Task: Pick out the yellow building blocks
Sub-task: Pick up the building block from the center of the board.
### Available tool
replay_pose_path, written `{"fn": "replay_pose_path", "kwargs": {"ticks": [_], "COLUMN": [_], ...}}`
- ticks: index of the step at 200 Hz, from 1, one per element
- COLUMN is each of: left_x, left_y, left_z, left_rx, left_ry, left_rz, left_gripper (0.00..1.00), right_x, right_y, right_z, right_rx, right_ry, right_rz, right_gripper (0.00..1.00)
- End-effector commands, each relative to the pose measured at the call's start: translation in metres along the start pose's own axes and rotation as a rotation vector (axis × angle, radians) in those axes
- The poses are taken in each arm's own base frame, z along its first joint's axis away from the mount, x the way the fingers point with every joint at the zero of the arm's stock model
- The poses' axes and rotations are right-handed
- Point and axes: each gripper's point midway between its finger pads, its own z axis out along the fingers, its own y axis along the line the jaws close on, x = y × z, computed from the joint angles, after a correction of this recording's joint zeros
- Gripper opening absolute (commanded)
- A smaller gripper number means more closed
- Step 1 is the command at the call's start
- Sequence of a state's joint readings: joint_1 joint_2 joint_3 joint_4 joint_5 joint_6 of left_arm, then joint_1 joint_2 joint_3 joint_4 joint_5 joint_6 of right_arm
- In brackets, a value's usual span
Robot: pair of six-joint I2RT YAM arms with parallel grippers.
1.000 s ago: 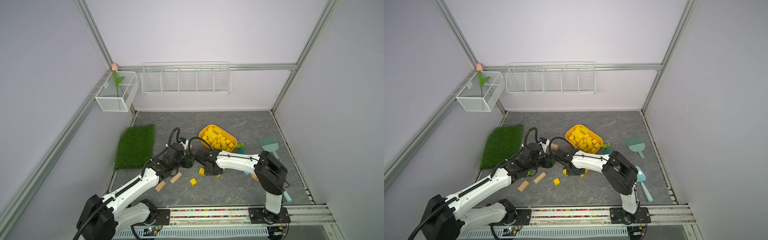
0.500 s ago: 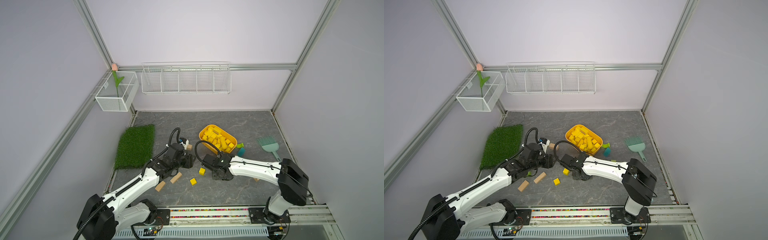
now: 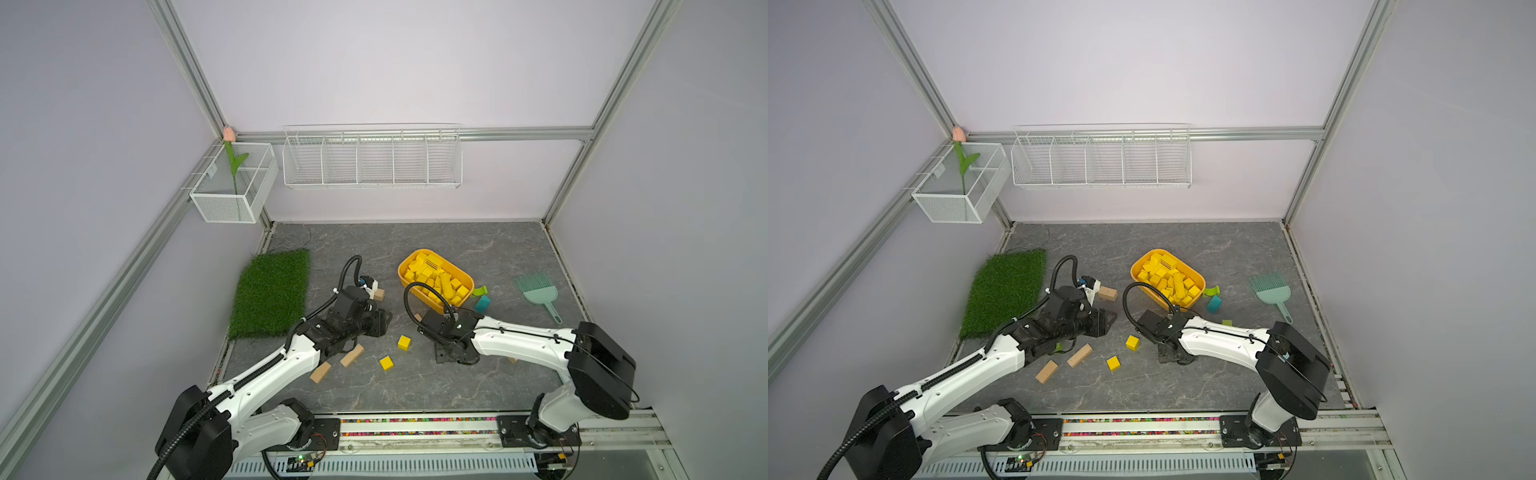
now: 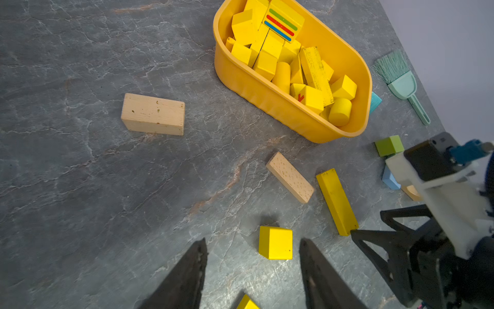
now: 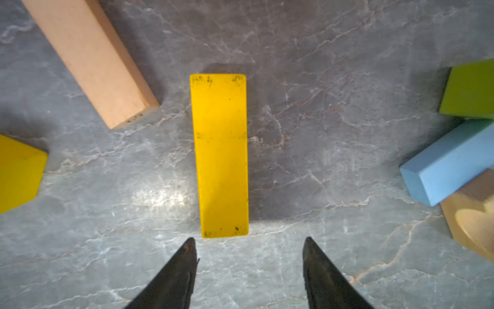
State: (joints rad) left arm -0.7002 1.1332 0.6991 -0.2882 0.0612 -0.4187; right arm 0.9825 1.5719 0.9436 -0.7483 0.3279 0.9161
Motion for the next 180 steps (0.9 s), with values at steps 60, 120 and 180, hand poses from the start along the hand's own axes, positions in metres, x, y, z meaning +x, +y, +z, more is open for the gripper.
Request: {"fn": "replay_pose_path", "kwargs": {"ticks": [60, 120, 180], "left_x": [-0.007, -0.007, -0.006], "left_y": [-0.002, -0.001, -0.001], "left_z": [-0.001, 0.000, 0.001], "left_rx": [0.006, 0.004, 0.003], "left_ry": [-0.014, -0.011, -0.006], "left_rz": [-0.019, -0.020, -0.019], "left_gripper": [0.58, 0.58, 0.58], "right_x": [-0.004, 0.001, 0.001], "right_y": [0.021, 0.017, 0.016], "right_z": [0.012, 0.026, 0.029], "right_rx": [-0.090, -0.073, -0.062], "right_ry": [0.010, 0.058, 0.067], "right_rz": [-0.023, -0.005, -0.002], "right_gripper": [0.49, 0.41, 0.36]}}
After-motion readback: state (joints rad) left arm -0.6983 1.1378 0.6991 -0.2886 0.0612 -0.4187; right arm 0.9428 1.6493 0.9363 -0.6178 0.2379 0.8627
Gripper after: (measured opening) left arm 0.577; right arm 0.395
